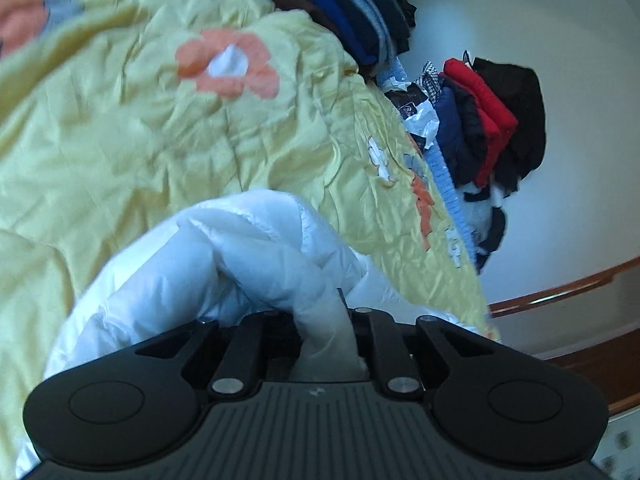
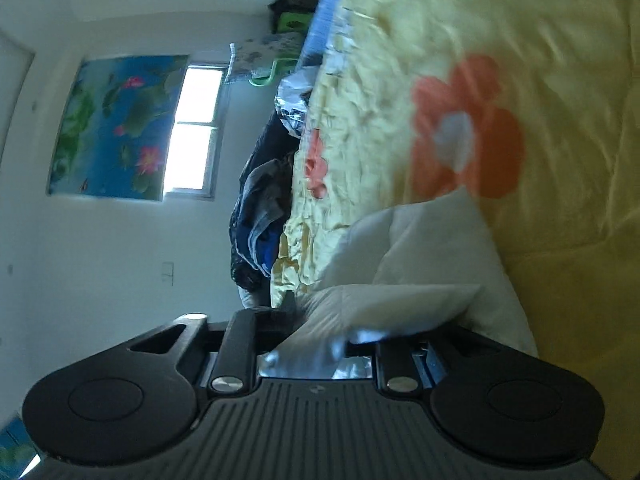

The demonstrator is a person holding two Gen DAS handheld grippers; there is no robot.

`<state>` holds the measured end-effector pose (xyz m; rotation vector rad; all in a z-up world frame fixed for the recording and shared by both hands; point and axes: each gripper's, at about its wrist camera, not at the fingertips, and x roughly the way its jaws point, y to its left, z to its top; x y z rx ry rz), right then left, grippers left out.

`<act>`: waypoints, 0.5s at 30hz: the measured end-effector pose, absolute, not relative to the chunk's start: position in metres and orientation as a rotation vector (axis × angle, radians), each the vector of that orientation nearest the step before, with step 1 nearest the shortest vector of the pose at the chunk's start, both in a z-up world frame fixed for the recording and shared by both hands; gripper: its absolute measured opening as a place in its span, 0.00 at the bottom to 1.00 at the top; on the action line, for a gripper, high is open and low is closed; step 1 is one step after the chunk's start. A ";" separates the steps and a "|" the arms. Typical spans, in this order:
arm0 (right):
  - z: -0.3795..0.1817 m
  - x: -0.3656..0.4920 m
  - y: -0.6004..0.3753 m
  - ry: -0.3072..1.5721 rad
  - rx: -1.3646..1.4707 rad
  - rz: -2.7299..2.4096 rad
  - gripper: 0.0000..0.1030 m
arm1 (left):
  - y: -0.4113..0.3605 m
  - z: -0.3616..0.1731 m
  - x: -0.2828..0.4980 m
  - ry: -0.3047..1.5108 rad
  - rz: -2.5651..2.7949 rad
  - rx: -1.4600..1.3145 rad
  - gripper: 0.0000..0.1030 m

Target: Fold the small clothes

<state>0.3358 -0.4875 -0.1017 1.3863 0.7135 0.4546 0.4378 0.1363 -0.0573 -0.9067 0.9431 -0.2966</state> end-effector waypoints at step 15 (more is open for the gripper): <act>-0.012 0.297 -0.480 0.433 1.024 0.431 0.80 | 0.146 0.037 0.370 0.553 -0.204 -0.795 0.92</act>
